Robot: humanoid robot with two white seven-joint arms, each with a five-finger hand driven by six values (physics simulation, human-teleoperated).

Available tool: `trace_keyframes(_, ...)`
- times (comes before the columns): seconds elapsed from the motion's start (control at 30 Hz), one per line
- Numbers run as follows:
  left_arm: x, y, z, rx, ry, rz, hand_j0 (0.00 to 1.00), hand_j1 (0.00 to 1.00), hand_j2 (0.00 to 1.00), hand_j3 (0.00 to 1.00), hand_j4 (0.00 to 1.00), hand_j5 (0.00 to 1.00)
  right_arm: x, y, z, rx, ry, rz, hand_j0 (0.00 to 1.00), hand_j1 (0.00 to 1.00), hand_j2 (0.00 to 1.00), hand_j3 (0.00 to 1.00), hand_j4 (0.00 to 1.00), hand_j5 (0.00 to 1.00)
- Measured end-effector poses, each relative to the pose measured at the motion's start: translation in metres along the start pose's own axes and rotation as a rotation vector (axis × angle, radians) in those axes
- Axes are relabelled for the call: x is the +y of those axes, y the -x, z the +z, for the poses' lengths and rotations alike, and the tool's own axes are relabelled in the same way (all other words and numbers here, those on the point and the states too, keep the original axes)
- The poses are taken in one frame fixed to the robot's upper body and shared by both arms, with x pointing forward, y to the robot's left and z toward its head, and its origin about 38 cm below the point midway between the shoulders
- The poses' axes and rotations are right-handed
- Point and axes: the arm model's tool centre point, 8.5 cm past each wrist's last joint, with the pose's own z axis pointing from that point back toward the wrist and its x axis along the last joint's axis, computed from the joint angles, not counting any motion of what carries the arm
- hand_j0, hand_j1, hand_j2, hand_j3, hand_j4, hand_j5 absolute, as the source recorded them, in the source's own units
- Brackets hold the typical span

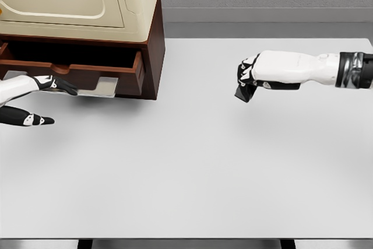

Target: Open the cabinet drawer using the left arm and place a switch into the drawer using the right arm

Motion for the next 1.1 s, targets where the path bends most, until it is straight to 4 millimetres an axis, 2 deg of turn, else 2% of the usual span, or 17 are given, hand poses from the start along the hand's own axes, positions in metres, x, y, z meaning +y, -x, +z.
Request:
trace_keyframes(0.17, -0.004, -0.001, 0.004, 0.006, 0.021, -0.001, 0.73, 0.73, 0.73, 0.73, 0.73, 0.73, 0.0, 0.0, -0.001, -0.001, 0.0, -0.001, 0.29, 0.29, 0.29, 0.29, 0.29, 0.29)
trace_keyframes(0.67, 0.002, -0.005, 0.012, 0.017, 0.012, 0.006, 0.72, 0.72, 0.72, 0.72, 0.72, 0.72, -0.002, 0.0, -0.002, -0.002, 0.004, 0.003, 0.29, 0.29, 0.29, 0.29, 0.29, 0.29)
trace_keyframes(1.1, -0.002, -0.004, 0.019, 0.03, 0.019, 0.024, 0.71, 0.71, 0.71, 0.71, 0.71, 0.71, -0.006, 0.0, -0.005, -0.006, 0.012, 0.007, 0.29, 0.29, 0.29, 0.29, 0.29, 0.29)
